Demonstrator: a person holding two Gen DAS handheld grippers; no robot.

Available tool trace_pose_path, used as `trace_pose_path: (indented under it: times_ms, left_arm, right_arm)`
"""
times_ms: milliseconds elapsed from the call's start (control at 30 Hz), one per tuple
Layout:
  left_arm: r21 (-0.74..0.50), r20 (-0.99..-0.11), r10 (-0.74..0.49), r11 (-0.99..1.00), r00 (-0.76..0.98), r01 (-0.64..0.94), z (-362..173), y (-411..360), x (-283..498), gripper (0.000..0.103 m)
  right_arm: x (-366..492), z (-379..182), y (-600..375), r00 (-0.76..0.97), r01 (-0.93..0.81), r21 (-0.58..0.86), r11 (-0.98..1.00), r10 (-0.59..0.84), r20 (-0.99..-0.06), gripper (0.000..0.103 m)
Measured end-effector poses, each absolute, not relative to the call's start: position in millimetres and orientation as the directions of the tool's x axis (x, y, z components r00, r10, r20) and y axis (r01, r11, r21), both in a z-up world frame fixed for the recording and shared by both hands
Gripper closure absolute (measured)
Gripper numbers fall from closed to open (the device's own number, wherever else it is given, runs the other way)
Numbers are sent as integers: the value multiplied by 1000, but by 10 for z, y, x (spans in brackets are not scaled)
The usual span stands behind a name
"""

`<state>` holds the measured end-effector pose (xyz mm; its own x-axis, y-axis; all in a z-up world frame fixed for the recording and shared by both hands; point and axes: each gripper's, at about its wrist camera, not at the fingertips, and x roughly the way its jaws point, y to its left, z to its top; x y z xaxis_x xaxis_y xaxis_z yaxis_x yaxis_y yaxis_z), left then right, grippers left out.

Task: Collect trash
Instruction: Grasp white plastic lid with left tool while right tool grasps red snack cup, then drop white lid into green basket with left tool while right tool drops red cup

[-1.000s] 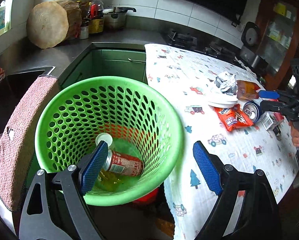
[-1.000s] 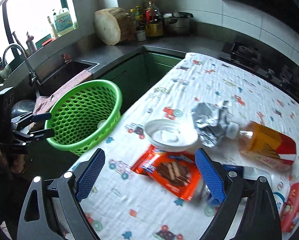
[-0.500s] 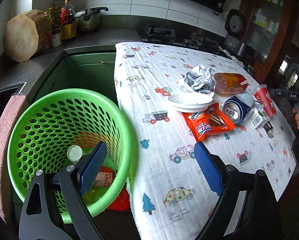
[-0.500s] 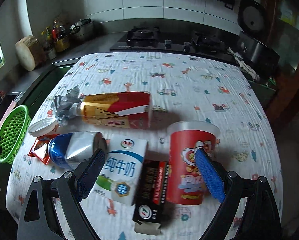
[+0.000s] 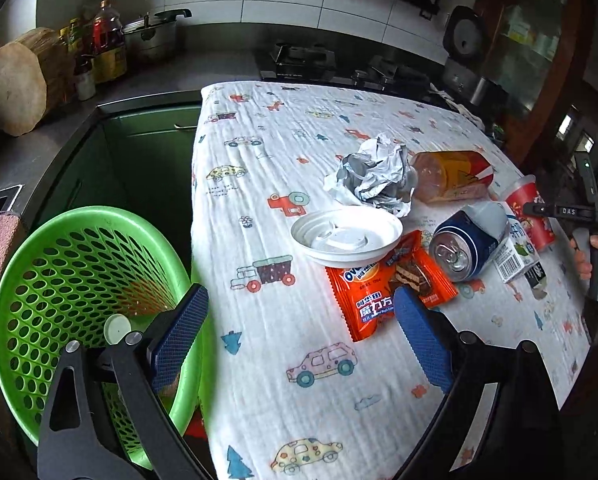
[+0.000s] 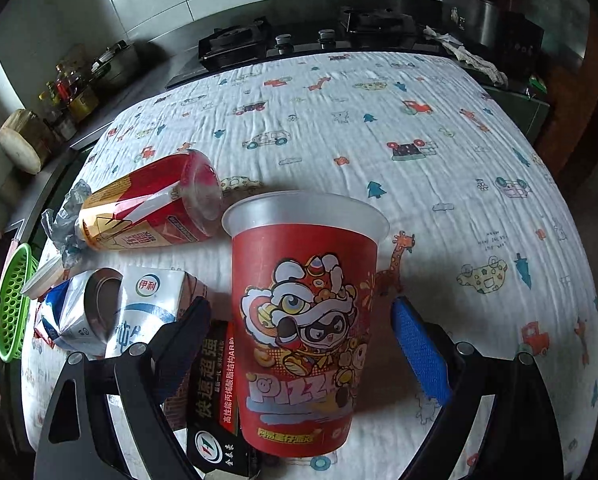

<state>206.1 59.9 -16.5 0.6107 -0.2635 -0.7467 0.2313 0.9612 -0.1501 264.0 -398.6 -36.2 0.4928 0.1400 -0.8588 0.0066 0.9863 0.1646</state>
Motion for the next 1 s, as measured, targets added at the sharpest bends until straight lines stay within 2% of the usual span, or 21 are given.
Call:
trace_pose_path:
  times_ms: [500,833,1000]
  left_arm:
    - [-129,-797,-306,928,521,349,-314,98,2607,5]
    - [-115,-848,-301,908,437,403,-491,-37,2941,5]
    - [-150,-857,-316,909,408,390,-563,-9,3045,5]
  right_arm:
    - [2791,-576,-4009,451,-31,198,980,190,-872,32]
    - [2812,-631,-3983,442,-51,189,981,192,-876,33]
    - [2805,-631,-3990,448,-57,187,981,193,-873,34]
